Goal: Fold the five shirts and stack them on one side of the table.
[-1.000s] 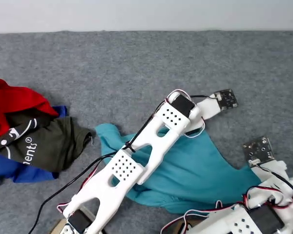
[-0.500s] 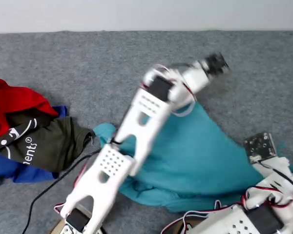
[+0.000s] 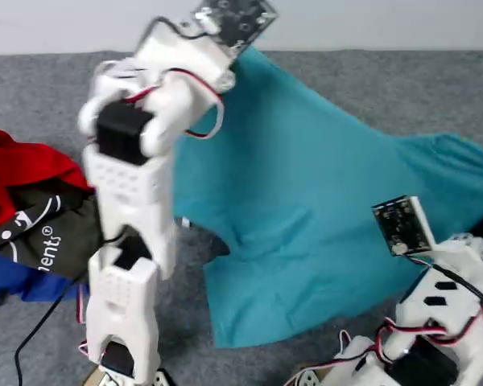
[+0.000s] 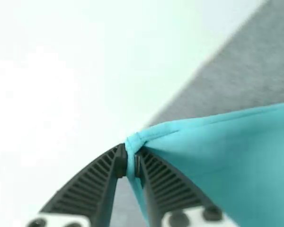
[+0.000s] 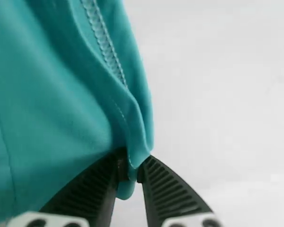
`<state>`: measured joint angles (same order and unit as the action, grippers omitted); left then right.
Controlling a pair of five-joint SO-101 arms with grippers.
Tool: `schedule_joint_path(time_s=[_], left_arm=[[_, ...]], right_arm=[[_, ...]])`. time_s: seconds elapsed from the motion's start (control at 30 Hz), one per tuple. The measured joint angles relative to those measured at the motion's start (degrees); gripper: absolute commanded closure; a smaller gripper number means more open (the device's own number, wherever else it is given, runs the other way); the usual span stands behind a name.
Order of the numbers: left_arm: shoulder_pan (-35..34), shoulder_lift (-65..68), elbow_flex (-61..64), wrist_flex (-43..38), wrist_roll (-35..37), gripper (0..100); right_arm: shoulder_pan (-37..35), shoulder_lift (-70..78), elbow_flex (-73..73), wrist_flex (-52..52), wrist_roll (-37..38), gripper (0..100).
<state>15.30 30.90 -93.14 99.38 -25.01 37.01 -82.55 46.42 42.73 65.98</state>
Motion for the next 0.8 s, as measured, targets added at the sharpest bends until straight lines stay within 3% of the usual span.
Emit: schedule_joint_path(time_s=[0.3,0.6,0.8], left_arm=[[-6.9,-10.5,-0.1,0.0,-7.7,99],[-8.2,-14.1,-0.1,0.0,-12.4,99],[-8.2,-17.1,-0.1,0.0,-12.6,99]], right_arm=[[-8.7,18.3,-16.3,-13.5,-0.1,99.0],[-15.4,44.8,-49.1,-14.5,0.0,99.0],[-16.3,49.4,-60.1,-10.7,0.0,99.0]])
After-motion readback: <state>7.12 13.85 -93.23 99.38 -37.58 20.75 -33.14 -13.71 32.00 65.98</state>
